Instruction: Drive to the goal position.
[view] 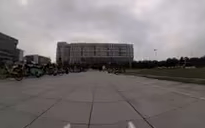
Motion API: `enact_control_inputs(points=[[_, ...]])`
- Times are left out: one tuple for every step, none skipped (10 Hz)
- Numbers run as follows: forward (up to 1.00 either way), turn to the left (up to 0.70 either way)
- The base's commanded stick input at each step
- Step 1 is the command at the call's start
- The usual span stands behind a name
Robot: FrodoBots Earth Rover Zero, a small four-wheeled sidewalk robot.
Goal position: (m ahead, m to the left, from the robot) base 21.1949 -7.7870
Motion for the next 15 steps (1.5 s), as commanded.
enact_control_inputs(points=[[0.70,0.14],[0.70,0.06],[0.70,0.00],[0.70,0.00],[0.70,0.00],[0.70,0.00],[0.70,0.00],[0.70,0.00],[0.70,0.00],[0.70,0.00],[0.70,0.00],[0.70,0.00],[0.70,0.00],[0.70,0.00],[0.70,0.00]])
